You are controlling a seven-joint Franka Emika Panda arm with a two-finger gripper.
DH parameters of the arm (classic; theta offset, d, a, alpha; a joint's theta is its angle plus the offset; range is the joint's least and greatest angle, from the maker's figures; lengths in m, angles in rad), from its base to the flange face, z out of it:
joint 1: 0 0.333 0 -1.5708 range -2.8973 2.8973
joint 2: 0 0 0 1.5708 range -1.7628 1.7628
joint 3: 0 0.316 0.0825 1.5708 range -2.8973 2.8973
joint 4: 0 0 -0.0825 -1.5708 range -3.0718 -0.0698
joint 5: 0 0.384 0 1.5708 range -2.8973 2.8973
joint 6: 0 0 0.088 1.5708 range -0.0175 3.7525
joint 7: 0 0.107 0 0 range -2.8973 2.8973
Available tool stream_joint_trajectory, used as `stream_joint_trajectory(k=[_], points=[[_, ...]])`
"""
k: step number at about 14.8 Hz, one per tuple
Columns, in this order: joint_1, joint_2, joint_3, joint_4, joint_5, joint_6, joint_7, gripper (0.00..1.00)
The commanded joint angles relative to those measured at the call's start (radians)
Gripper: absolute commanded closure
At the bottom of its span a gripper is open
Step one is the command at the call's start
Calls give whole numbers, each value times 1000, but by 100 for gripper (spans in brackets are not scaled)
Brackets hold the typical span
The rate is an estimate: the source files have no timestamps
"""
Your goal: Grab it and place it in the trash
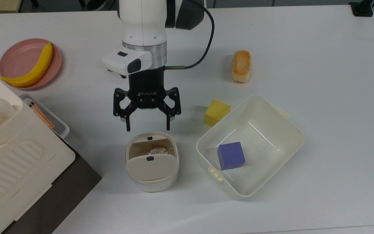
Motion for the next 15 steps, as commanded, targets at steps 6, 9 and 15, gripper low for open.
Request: stream_joint_trajectory(k=[6, 9, 15], points=[[1, -257, -8, -38, -6, -734, 14, 0], [-22, -314, -11, -41, -4, -845, 16, 0], [-31, -325, -13, -35, -3, -859, 16, 0]])
